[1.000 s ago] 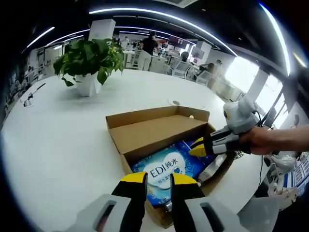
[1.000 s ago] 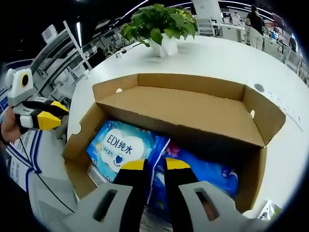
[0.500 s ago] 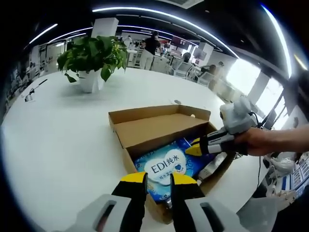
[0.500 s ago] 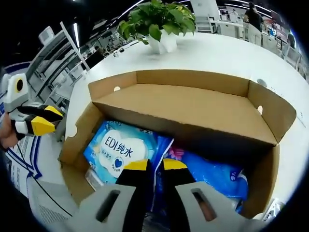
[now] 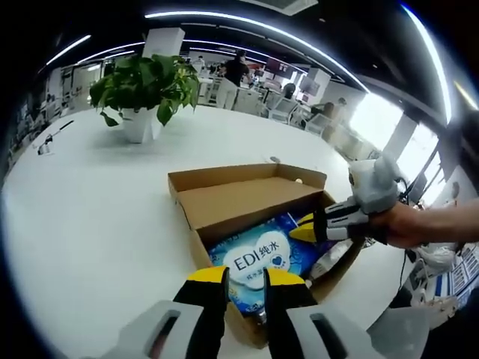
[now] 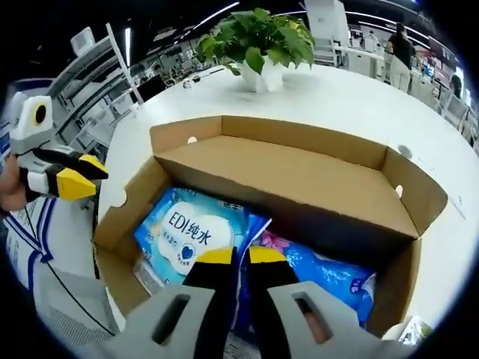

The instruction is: Operate the shoe box by opening the lid, removing the specified soft item, and placing it in the target area until the item is outside and the box remains undamaged.

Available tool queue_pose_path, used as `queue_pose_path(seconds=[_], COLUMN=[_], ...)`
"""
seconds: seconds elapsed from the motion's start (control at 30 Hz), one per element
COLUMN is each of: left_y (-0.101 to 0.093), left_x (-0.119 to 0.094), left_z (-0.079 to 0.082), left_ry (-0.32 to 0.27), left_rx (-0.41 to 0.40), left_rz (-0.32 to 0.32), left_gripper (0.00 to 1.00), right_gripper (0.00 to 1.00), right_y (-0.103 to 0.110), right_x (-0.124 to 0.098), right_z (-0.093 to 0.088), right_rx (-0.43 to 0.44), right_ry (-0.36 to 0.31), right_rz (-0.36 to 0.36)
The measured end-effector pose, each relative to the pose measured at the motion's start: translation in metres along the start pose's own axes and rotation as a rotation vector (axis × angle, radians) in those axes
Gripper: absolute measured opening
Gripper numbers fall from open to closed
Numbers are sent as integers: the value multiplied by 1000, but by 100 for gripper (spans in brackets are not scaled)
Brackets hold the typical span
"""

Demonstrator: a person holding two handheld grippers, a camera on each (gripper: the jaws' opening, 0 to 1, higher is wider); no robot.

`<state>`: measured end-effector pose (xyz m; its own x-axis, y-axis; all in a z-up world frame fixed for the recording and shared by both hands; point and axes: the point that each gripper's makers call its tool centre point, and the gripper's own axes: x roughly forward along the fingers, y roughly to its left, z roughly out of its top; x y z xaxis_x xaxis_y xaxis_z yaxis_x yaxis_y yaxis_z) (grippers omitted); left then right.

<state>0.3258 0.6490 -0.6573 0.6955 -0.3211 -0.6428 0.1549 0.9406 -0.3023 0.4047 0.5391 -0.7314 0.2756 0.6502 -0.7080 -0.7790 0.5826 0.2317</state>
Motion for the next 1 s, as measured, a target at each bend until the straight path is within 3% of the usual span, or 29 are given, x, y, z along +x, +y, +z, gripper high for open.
queue_pose_path(seconds=[0.2,0.37,0.67,0.8,0.9,1.0], left_y=[-2,-4,2,3,2,0], left_x=[4,6,3,2,3,4], left_z=[-2,-1,0,-2,-4,-5], left_ry=[5,10,6,8,10,12], left_rx=[-3,3,-1,-7,-13,-13], left_rz=[-10,-20,-18,-16,-18,-21], left_gripper=[18,18,18,18,18,18], right_gripper=[2,3,3,1,0,0], right_y=[5,1,-4,-4,-2,0], right_x=[0,5,20,20,16,10], right_z=[5,-1,-17,-16,-15,-13], right_rx=[-64,-5,11,63,158,155], right_ry=[-19,5,69,70,59,39], right_rz=[0,-2,-10,-4,12,19])
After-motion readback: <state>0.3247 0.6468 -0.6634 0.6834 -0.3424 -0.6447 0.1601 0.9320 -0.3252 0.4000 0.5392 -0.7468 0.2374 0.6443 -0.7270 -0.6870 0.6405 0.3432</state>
